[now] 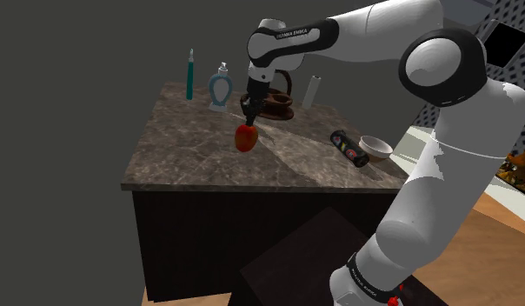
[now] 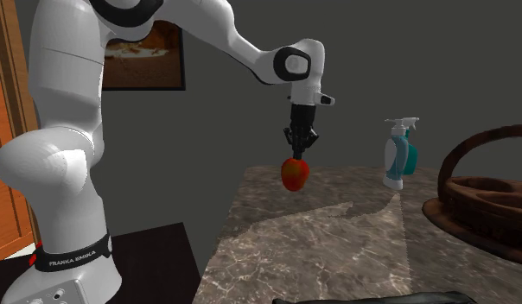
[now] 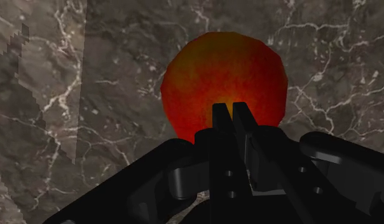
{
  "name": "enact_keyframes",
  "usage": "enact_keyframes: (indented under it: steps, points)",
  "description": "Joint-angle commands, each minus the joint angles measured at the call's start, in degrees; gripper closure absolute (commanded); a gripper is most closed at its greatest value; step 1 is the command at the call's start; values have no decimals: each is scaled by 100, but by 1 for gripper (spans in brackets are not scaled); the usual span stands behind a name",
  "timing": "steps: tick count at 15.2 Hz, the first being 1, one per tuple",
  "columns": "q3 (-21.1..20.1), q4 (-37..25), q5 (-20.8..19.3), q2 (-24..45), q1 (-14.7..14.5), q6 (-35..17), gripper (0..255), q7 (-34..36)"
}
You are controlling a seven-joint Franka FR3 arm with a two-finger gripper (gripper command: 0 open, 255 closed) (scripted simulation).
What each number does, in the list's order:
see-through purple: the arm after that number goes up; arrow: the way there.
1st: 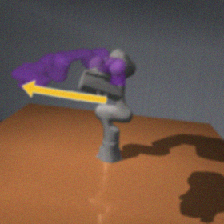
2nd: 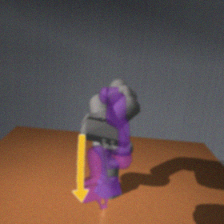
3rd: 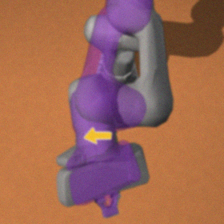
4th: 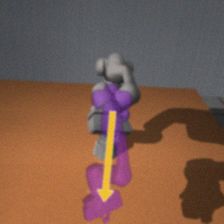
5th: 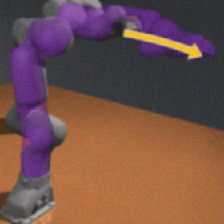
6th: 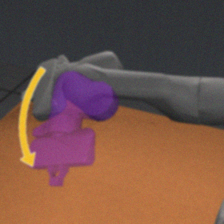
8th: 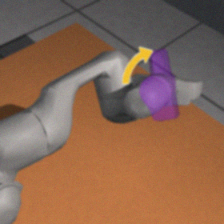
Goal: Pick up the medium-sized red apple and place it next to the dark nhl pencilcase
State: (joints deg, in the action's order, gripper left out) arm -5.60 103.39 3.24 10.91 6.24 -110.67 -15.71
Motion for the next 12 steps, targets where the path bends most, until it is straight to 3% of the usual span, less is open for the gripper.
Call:
enact_keyframes:
  steps: [1, 12]
  points:
    - [-3, -101, 1, -37, -2, 140, 255, 12]
    - [-3, -786, 1, -163, 3, 949, 255, 54]
